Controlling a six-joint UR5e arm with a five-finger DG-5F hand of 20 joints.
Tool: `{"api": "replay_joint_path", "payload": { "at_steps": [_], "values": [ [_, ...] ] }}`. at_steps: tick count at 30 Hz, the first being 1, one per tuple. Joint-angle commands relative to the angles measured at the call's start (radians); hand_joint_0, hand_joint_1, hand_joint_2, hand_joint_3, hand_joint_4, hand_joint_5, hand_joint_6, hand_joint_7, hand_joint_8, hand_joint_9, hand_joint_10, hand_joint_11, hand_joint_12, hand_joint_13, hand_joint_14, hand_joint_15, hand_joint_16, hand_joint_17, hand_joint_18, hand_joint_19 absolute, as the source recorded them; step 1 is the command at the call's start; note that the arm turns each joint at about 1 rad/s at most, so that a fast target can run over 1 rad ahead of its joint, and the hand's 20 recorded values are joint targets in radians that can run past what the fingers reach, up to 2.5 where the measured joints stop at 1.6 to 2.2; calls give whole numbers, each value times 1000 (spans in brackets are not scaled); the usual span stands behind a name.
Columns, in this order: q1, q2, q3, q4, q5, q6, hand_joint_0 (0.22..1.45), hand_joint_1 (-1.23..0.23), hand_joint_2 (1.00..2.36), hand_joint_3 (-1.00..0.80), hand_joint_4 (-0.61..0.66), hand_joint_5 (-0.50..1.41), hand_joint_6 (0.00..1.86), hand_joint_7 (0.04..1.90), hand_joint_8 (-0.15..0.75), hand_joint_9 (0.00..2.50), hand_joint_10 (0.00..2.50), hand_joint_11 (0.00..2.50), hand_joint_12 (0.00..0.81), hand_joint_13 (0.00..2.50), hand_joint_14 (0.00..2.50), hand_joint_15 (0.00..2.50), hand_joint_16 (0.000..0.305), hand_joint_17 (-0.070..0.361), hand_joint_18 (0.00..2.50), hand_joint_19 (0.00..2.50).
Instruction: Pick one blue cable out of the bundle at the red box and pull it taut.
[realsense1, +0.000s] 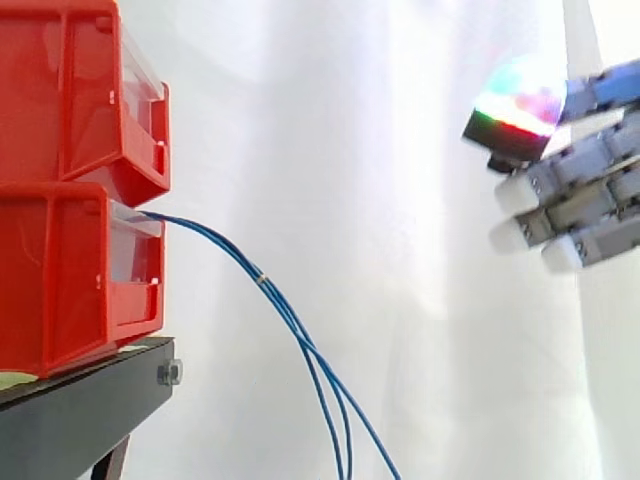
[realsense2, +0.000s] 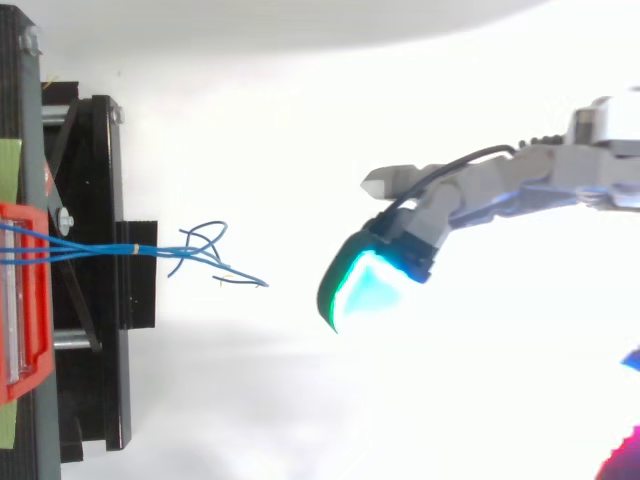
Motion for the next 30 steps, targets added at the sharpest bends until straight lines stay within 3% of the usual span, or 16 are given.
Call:
{"api": "replay_joint_path", "payload": {
  "at_steps": [1,17,24,30],
  "values": [
    [-4,-32,0,16,1,22,375,-769,1000,-500,227,-233,501,691,286,292,3,192,377,0,3,89,65,147,0,97],
    [1,-51,-1,36,3,22,390,-635,1000,-500,234,-225,501,698,290,320,4,183,373,0,3,96,65,146,0,102],
    [-4,-78,-1,57,9,19,483,-632,1000,-500,267,-195,502,779,279,393,5,222,337,15,2,98,56,127,0,95],
    [-5,-80,-1,59,73,-1,528,-716,1000,-500,258,-193,502,779,262,407,5,238,320,33,4,93,53,120,0,93]
  ]
}}
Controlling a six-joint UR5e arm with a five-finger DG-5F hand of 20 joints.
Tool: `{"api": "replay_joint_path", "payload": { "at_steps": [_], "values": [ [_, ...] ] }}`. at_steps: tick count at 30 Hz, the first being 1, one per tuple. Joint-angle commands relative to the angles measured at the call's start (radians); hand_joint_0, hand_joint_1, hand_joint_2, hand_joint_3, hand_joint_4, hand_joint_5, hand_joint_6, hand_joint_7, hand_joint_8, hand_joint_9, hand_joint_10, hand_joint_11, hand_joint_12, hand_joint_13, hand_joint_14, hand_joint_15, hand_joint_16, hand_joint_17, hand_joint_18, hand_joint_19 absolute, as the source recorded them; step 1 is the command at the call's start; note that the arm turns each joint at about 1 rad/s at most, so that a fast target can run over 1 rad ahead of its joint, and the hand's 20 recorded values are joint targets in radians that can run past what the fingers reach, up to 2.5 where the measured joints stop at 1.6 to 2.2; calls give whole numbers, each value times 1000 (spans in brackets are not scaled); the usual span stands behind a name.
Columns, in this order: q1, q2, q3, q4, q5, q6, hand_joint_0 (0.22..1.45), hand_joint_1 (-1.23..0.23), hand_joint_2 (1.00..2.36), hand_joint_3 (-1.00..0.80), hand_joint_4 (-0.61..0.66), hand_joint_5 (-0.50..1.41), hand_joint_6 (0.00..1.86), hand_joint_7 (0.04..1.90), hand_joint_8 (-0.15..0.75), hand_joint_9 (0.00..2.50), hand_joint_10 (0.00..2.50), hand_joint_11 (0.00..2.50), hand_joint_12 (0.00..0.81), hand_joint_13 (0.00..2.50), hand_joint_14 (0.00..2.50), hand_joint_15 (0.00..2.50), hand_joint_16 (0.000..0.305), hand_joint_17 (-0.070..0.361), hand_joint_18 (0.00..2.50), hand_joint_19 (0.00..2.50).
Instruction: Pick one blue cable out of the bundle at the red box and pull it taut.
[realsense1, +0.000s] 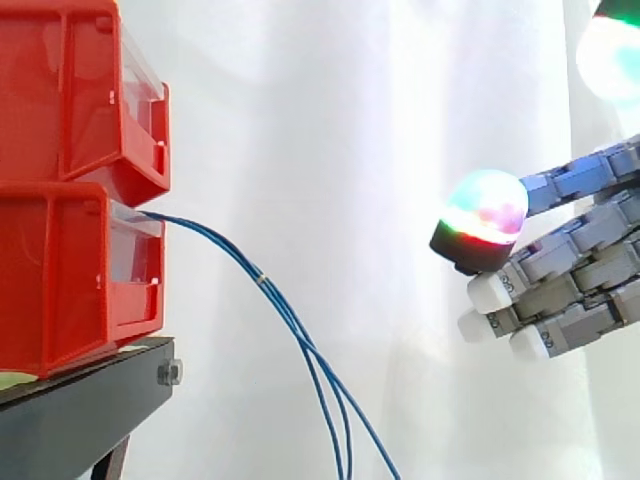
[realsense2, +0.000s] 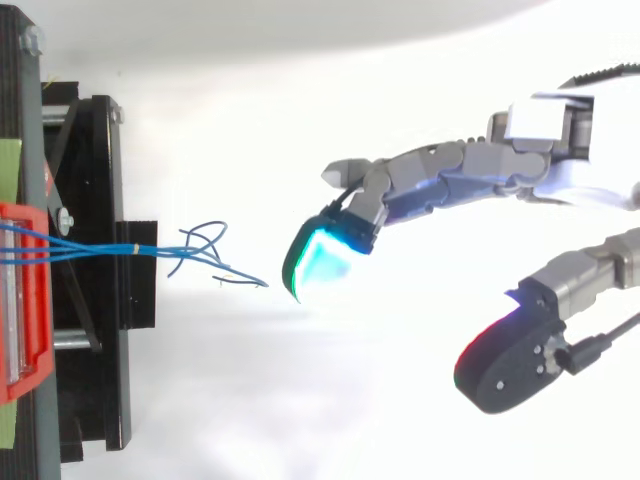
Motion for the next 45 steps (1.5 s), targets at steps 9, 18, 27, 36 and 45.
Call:
{"api": "replay_joint_path", "payload": {
  "at_steps": [9,18,27,36,45],
  "values": [
    [-14,-1,-17,67,97,-70,548,-769,1000,-500,252,-193,502,773,256,411,5,246,315,60,2,101,52,117,0,117],
    [-23,-1,-118,311,170,-188,523,-708,1000,-500,254,-194,502,768,262,413,5,237,321,66,3,105,53,119,0,124],
    [-17,-6,-123,342,226,-229,518,-689,1000,-500,255,-194,502,770,266,416,5,233,322,68,4,110,53,120,0,121],
    [-9,-149,-78,492,247,-166,518,-688,1000,-500,253,-194,502,769,268,418,5,232,322,71,3,103,53,120,0,129],
    [-1,-302,44,524,229,-104,518,-687,1000,-500,256,-194,502,770,269,420,5,237,323,74,4,112,53,118,0,132]
  ]
}}
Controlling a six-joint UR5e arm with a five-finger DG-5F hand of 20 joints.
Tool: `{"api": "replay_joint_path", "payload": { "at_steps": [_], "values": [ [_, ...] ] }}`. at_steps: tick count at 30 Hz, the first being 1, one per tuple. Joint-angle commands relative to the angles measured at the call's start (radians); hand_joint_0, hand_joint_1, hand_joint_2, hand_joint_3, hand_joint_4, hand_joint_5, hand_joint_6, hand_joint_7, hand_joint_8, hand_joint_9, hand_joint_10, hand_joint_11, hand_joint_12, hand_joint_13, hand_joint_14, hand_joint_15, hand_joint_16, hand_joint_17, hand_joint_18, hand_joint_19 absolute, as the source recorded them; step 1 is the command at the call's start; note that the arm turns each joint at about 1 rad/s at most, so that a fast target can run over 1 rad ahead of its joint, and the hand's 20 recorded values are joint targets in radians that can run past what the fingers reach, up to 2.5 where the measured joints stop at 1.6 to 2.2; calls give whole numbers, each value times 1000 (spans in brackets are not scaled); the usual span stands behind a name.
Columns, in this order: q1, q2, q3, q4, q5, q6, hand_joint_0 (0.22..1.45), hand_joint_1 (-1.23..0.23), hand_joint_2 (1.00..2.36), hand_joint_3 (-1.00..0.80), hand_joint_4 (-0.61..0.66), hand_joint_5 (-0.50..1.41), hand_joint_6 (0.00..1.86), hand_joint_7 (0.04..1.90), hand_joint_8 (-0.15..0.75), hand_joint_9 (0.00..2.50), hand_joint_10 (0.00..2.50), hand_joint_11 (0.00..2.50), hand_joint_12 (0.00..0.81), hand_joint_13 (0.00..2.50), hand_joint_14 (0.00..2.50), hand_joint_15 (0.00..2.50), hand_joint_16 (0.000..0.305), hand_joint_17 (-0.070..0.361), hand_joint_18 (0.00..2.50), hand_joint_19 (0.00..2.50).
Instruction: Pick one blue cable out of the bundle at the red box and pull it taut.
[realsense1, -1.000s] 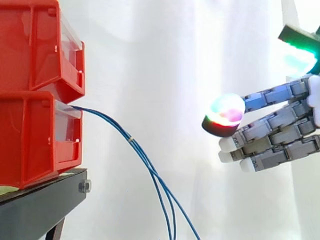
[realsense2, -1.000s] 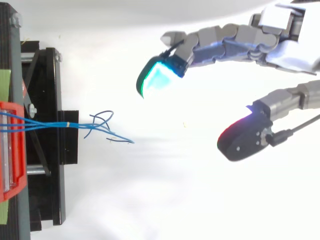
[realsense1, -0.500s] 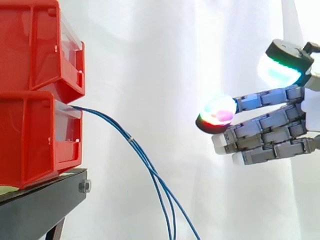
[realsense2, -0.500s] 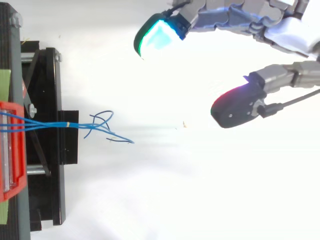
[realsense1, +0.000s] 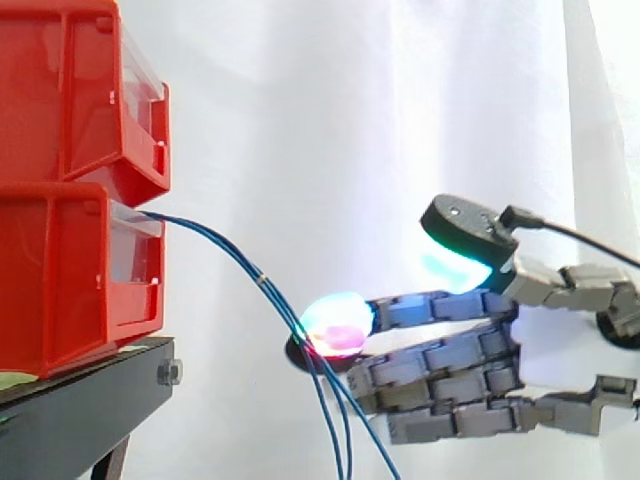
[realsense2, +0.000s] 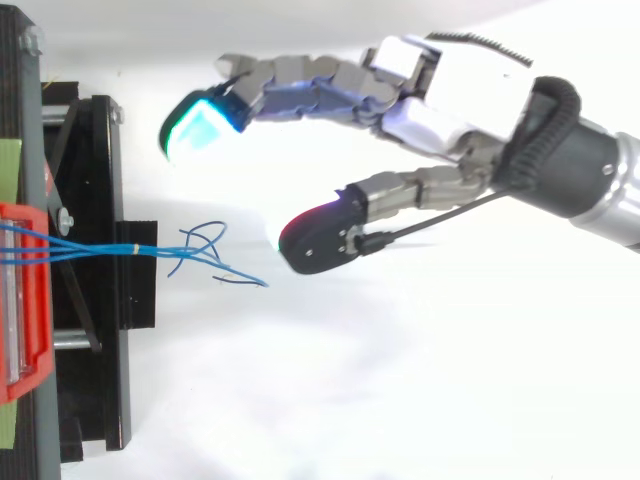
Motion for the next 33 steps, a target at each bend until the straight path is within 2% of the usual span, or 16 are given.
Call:
{"api": "replay_joint_path", "payload": {
  "at_steps": [1,7,11,12,15,16,17,19,23,28,33],
  "values": [
    [5,-45,32,25,-6,19,518,-687,1000,-500,257,-194,502,770,269,420,5,237,323,75,3,112,53,118,0,138],
    [16,-48,32,57,-8,-18,519,-686,1000,-500,258,-193,502,770,269,420,5,229,321,74,3,104,52,118,0,136],
    [20,-87,38,91,-9,-3,519,-683,1000,-500,258,-193,502,768,270,423,5,229,322,76,3,105,52,118,0,149],
    [22,-102,54,109,-9,5,519,-684,1000,-500,263,-192,502,774,270,431,5,233,322,78,4,108,52,118,0,149],
    [25,-114,67,125,-17,3,524,-679,1000,-500,283,-181,502,807,278,458,5,251,320,96,3,106,52,116,0,153],
    [28,-119,83,126,-25,5,526,-679,1000,-500,284,-179,502,816,278,459,5,251,320,97,3,106,51,116,0,148],
    [33,-119,93,120,-43,-3,528,-694,1000,-500,291,-170,502,827,281,483,5,223,322,125,3,89,52,116,11,119],
    [34,-119,96,117,-49,-6,533,-693,1000,-500,304,-165,503,859,282,495,5,232,320,132,2,97,51,115,17,130],
    [37,-119,142,85,-71,-7,547,-695,1000,-500,316,-151,503,928,285,523,6,245,317,148,1,95,50,113,40,136],
    [37,-119,169,40,-74,-7,569,-699,1000,-500,301,-132,503,1043,285,537,6,263,312,166,2,98,49,110,55,142],
    [37,-119,169,40,-75,-9,604,-707,1002,-479,250,-118,502,1169,286,553,7,270,308,182,3,91,47,107,87,137]
  ]
}}
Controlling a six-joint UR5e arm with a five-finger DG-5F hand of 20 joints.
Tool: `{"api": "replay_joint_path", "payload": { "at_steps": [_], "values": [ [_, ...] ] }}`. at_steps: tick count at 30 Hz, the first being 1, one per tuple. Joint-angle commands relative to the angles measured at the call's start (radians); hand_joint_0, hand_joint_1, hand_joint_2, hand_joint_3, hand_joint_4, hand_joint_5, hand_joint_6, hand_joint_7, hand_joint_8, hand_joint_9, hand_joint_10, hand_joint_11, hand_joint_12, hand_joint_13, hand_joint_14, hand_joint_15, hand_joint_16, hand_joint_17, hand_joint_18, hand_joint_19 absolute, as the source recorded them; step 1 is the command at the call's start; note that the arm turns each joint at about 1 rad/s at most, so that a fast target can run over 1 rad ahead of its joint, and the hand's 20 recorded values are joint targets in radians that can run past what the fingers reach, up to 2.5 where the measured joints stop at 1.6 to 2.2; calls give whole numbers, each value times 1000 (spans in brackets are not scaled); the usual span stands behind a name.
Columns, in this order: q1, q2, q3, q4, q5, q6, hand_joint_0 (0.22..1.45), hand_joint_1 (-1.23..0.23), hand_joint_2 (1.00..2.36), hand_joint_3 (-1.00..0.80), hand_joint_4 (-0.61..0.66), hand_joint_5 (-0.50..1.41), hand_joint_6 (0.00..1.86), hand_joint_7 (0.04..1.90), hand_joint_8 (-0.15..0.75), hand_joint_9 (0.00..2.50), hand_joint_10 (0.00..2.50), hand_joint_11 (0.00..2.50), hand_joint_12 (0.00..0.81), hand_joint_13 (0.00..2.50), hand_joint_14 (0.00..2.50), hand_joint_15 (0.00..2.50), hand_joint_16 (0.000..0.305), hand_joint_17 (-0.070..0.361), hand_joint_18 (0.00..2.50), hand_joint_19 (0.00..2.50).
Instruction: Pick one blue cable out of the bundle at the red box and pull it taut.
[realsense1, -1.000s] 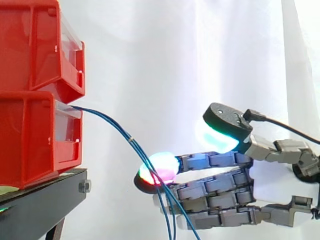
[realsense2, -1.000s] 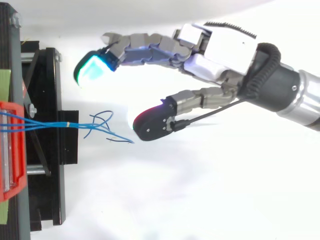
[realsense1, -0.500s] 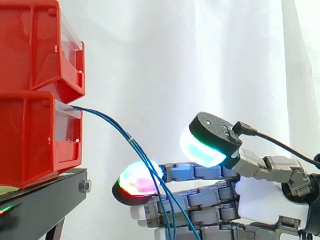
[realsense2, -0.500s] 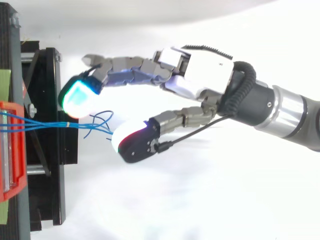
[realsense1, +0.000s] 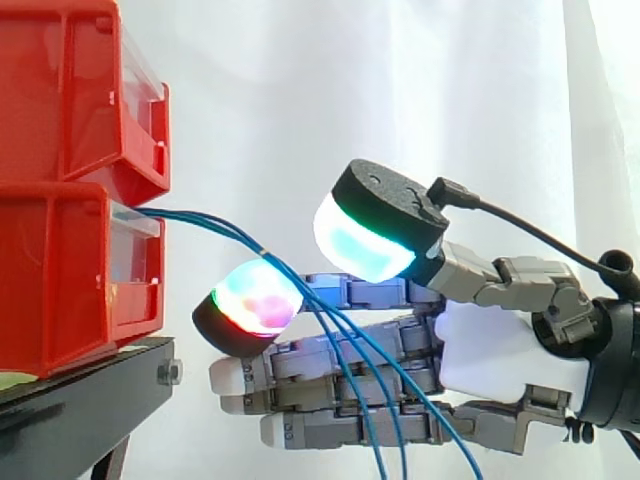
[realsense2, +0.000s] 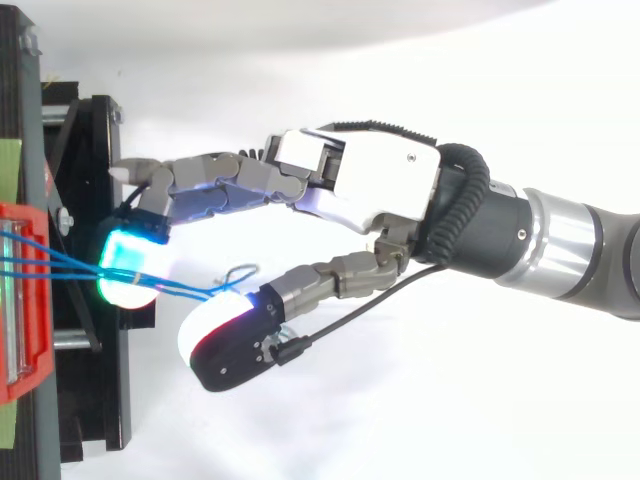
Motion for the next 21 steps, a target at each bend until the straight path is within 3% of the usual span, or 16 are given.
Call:
{"api": "replay_joint_path", "payload": {
  "at_steps": [1,7,9,15,21],
  "values": [
    [1,-1,2,-2,-1,0,606,-707,1002,-474,247,-117,502,1177,288,559,9,278,307,188,4,97,47,107,87,142],
    [2,-1,2,0,-2,2,626,-700,1006,-413,202,-105,519,1280,291,605,7,296,307,241,4,110,46,103,158,156],
    [2,1,2,0,-2,2,638,-702,1010,-358,180,-130,636,1140,299,638,8,337,308,269,4,119,45,102,195,175],
    [1,-1,2,0,-2,6,639,-721,1013,-284,182,-174,803,965,308,661,10,415,313,293,5,130,45,102,237,178],
    [-2,1,15,-7,-2,8,671,-792,1012,-327,202,-195,855,914,318,662,13,462,318,305,5,136,46,103,270,172]
  ]
}}
